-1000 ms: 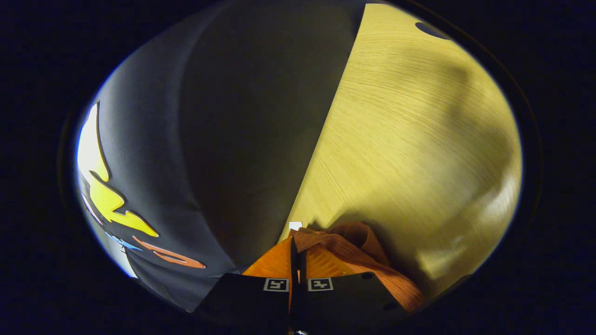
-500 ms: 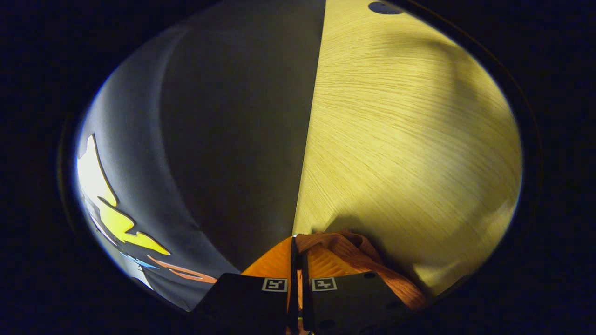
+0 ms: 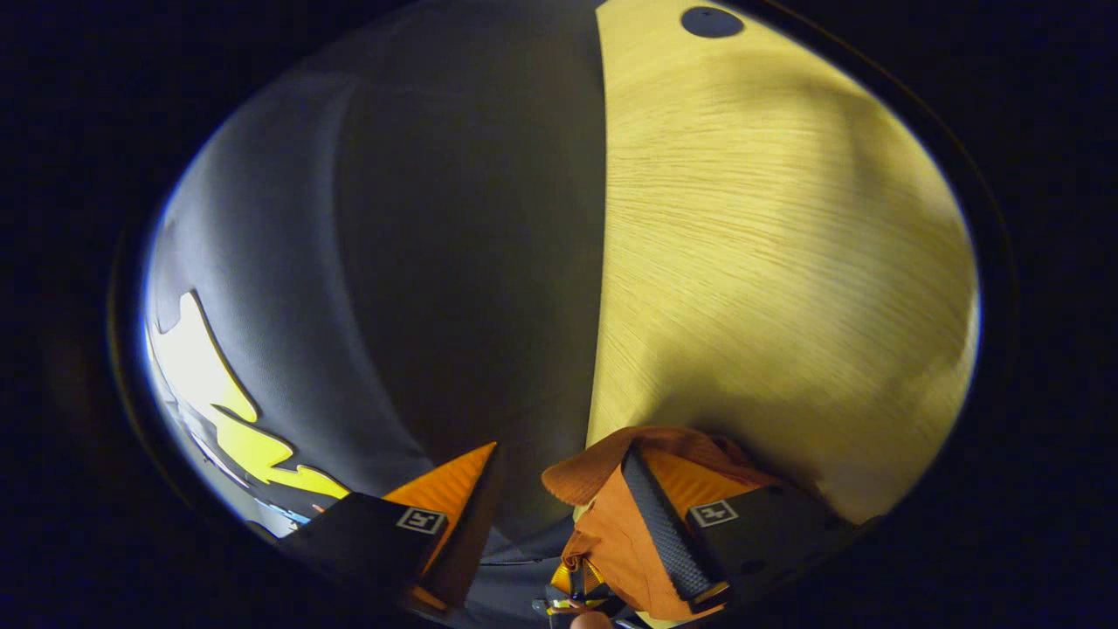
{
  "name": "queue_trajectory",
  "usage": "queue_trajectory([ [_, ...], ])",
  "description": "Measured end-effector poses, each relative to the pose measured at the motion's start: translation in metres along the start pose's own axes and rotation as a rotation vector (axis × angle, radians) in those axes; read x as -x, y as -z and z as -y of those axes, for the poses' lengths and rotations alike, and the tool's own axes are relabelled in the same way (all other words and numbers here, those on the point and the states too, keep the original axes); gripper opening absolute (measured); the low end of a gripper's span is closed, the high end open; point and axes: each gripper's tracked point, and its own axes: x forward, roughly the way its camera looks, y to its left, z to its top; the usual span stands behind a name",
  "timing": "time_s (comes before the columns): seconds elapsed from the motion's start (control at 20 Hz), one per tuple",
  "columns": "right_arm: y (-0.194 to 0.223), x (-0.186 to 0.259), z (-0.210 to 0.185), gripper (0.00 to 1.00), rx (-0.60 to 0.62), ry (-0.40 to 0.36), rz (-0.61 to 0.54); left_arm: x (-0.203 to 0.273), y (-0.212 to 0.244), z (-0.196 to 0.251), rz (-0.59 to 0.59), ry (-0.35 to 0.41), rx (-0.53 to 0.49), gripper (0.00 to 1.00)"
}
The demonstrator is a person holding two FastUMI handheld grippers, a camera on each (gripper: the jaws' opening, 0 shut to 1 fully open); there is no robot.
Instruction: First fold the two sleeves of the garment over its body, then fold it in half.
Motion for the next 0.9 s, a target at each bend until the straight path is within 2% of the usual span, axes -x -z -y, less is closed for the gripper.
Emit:
queue_trajectory([
  [0.05,-0.004,0.001,-0.003,0.86,0.044,0.023,0.021,0.003,0.006,0.008,0.003,0.002,-0.015,0.35],
  [0.1,-0.009,0.004,-0.006,0.81,0.105,0.063,0.041,0.003,0.007,0.009,0.006,-0.013,-0.050,0.48],
  [0.15,-0.013,0.007,-0.009,0.85,0.172,0.102,0.063,0.003,0.010,0.008,0.011,-0.038,-0.090,0.67],
  [0.2,-0.014,0.013,-0.015,0.95,0.254,0.136,0.082,0.004,0.011,0.012,0.014,-0.051,-0.125,0.46],
  [0.25,-0.016,0.017,-0.018,0.95,0.339,0.179,0.098,0.007,0.012,0.015,0.015,-0.066,-0.163,0.64],
  [0.3,-0.016,0.023,-0.025,0.95,0.425,0.200,0.100,0.012,0.015,0.019,0.016,-0.086,-0.216,0.58],
  [0.35,-0.016,0.030,-0.032,0.95,0.514,0.229,0.101,0.018,0.018,0.023,0.021,-0.101,-0.274,0.81],
  [0.4,-0.015,0.036,-0.039,0.96,0.599,0.242,0.099,0.024,0.019,0.031,0.029,-0.111,-0.338,0.90],
  [0.55,0.017,0.043,-0.058,0.96,0.845,0.277,0.072,0.050,0.024,0.056,0.051,-0.152,-0.558,0.93],
  [0.65,0.041,0.041,-0.058,0.96,1.000,0.292,0.077,0.070,0.035,0.074,0.054,-0.165,-0.702,0.97],
  [0.85,0.088,0.051,-0.073,0.98,1.201,0.250,0.152,0.126,0.058,0.105,0.084,-0.172,-1.008,0.97],
  [0.9,0.105,0.060,-0.082,0.94,1.245,0.245,0.176,0.143,0.066,0.112,0.089,-0.167,-1.093,0.98],
])
